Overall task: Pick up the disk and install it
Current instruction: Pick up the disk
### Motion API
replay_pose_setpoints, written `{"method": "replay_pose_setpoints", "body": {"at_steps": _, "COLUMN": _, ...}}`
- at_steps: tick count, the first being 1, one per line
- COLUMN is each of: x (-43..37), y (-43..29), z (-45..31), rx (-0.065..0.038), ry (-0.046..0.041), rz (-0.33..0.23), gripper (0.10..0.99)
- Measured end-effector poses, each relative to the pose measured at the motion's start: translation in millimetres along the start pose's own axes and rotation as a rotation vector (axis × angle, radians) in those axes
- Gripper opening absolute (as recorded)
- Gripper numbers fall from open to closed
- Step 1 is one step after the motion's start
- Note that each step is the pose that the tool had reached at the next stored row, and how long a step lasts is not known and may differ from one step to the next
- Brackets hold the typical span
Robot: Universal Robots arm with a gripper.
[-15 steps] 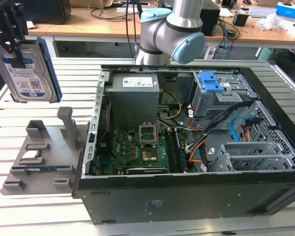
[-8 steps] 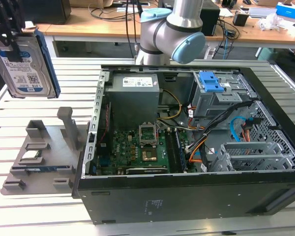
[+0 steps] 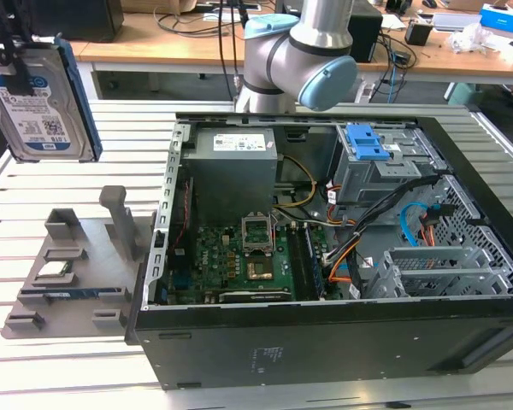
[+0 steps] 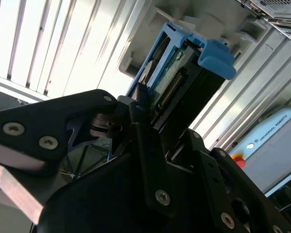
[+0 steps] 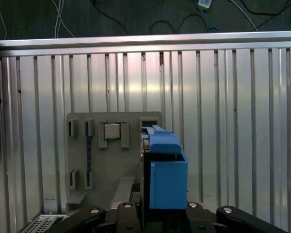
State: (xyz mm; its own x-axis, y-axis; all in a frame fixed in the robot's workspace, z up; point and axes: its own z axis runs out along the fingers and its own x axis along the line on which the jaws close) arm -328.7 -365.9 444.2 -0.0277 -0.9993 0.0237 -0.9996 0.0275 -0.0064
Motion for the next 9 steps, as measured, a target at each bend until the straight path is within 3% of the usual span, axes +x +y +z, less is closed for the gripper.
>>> {"method": "replay_pose_setpoints", "body": {"at_steps": 9, "x": 0.2, "y": -0.1, "z": -14.8, "rx": 0.000, "ry": 0.0000, "rz": 0.000, "gripper": 0.353}}
